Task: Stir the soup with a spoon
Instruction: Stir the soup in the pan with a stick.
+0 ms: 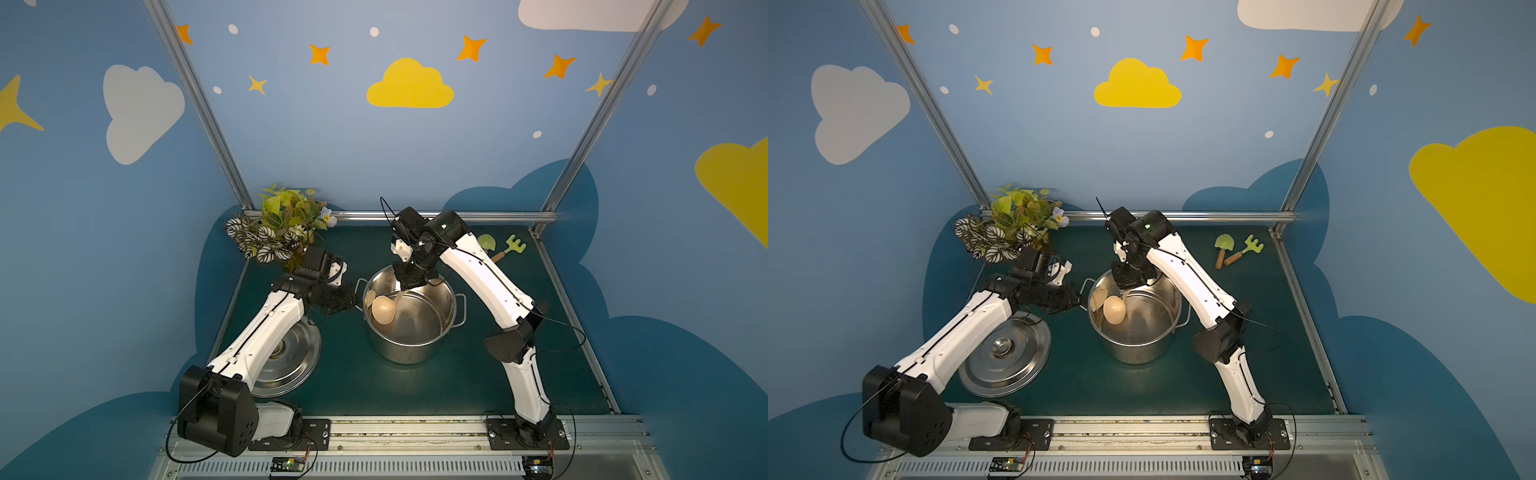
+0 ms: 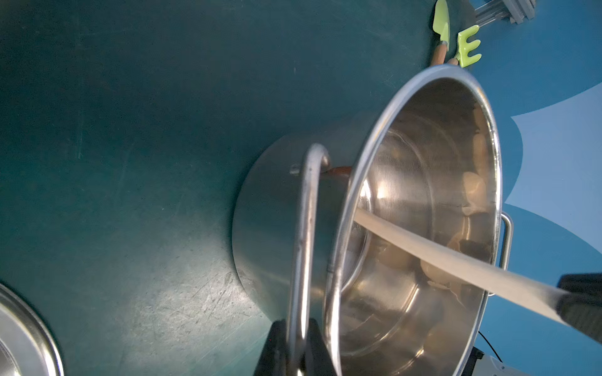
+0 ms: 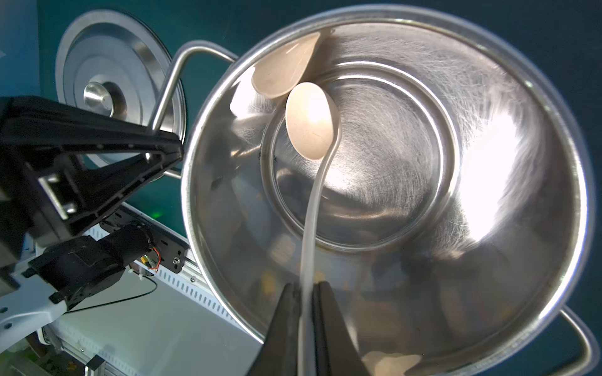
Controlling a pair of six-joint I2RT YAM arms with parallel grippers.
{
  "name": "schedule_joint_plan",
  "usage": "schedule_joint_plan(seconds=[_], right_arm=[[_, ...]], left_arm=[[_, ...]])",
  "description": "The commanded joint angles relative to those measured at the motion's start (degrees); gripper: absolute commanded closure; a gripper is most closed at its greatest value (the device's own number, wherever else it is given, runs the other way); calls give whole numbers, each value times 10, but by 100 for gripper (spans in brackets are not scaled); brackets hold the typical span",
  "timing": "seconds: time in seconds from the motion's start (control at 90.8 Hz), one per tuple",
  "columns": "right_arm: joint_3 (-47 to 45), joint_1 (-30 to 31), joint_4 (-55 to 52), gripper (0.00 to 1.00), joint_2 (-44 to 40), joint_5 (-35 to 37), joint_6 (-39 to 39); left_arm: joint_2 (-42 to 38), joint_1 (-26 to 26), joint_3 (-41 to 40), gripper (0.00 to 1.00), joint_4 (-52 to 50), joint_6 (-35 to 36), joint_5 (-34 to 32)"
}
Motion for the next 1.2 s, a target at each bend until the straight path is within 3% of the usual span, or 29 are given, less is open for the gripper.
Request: schedule_joint_plan(seconds=[0.0,0.44,0.683,0.947,1.189], right_arm=[[-8,18,-116,100,-31,-14,0],[-229,45,-115,100,-189,75,49],[-309,-14,-104,100,-238,105,39],[-277,-70,-94,100,-201,107,13],[-161,-72,-91,100,-113,79,4]], left_arm=[[-9,-2,-1,97,-6,39,13],[-11,-2,6,97,-12,42,11],[-11,-2,11,97,-14,42,11],[-9,-2,18,97,-15,40,13],[-10,-2,17,97,-16,39,14]])
